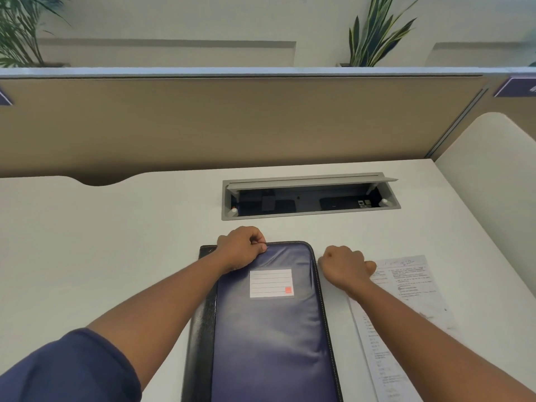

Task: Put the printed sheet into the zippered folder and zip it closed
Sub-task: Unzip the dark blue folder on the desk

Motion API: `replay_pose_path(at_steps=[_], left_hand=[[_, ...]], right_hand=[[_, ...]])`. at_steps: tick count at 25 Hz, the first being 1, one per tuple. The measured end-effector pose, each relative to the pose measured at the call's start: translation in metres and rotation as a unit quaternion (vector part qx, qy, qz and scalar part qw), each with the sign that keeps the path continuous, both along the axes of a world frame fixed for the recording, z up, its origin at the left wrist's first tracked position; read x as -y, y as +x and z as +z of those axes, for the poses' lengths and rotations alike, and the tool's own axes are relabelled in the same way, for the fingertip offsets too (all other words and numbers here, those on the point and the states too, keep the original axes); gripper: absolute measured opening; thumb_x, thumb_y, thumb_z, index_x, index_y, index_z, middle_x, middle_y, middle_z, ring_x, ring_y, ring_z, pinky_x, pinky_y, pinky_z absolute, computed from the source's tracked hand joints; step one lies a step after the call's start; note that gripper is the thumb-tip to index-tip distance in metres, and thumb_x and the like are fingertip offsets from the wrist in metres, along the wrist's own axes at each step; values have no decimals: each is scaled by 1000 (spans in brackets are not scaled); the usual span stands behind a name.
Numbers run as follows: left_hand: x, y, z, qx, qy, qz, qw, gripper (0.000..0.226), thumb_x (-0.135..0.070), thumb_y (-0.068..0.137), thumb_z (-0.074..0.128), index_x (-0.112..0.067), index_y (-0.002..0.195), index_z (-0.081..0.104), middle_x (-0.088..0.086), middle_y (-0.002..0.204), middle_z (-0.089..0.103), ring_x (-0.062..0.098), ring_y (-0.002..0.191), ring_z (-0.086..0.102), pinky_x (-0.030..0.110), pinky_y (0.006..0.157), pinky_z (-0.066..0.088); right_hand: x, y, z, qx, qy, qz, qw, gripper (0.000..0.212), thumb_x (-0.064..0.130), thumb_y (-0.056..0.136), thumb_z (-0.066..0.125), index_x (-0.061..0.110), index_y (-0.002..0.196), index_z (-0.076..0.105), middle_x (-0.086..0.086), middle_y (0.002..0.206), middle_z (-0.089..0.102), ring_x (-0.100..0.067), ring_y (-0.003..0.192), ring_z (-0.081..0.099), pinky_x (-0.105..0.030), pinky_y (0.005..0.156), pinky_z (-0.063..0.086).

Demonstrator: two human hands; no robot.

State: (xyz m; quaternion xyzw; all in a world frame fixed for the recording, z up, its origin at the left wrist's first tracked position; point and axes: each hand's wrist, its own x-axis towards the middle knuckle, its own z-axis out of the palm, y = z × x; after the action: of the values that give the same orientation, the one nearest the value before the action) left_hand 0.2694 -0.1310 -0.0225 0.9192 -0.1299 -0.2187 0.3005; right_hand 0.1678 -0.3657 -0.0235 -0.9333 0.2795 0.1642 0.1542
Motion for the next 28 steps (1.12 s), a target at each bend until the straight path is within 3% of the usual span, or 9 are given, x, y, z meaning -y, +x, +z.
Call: replay_pose_path(at_steps=[4, 7, 11, 14, 19, 28], left_hand=[[20, -8, -2, 46, 67, -76, 994, 32, -55, 93, 59, -34, 117, 65, -10, 118, 65, 20, 111, 59, 43, 94, 35], [47, -19, -7, 79, 85, -94, 989, 45, -65, 89, 53, -34, 120, 63, -6, 118, 62, 23, 108, 57, 41, 84, 29], [68, -26, -16, 97, 76, -42, 991, 37, -64, 89, 53, -39, 113, 66, -6, 114, 63, 24, 106, 57, 41, 81, 26], [71, -27, -22, 98, 56, -11, 994, 31, -63, 87, 57, -41, 107, 67, -9, 110, 64, 22, 103, 56, 40, 80, 24], [69, -26, -27, 101, 22, 8, 995, 30, -63, 87, 62, -40, 105, 69, -12, 108, 65, 18, 102, 56, 38, 80, 22], [68, -30, -27, 125, -16, 15, 992, 27, -60, 86, 65, -39, 101, 72, -13, 101, 61, 17, 100, 55, 38, 78, 22]], right_hand=[[7, -13, -9, 82, -54, 120, 988, 29, 44, 98, 44, 38, 109, 70, 8, 103, 65, -24, 99, 52, -41, 79, 25], [10, -20, -12, 106, -47, 148, 982, 25, 42, 97, 53, 40, 119, 66, 10, 107, 67, -24, 108, 53, -40, 79, 21], [10, -17, -8, 130, -88, 177, 972, 22, 50, 96, 57, 35, 100, 73, 9, 97, 68, -24, 103, 53, -41, 77, 18], [12, -11, -7, 137, -116, 219, 959, 36, 49, 97, 54, 26, 77, 72, 8, 82, 64, -24, 94, 49, -40, 73, 17], [14, -11, -5, 151, -58, 246, 956, 26, 37, 100, 55, 31, 91, 78, 12, 93, 71, -22, 99, 47, -40, 74, 17], [5, -93, -12, 190, -67, 282, 938, 12, 20, 89, 71, 28, 82, 76, 15, 85, 72, -21, 93, 52, -42, 75, 23]])
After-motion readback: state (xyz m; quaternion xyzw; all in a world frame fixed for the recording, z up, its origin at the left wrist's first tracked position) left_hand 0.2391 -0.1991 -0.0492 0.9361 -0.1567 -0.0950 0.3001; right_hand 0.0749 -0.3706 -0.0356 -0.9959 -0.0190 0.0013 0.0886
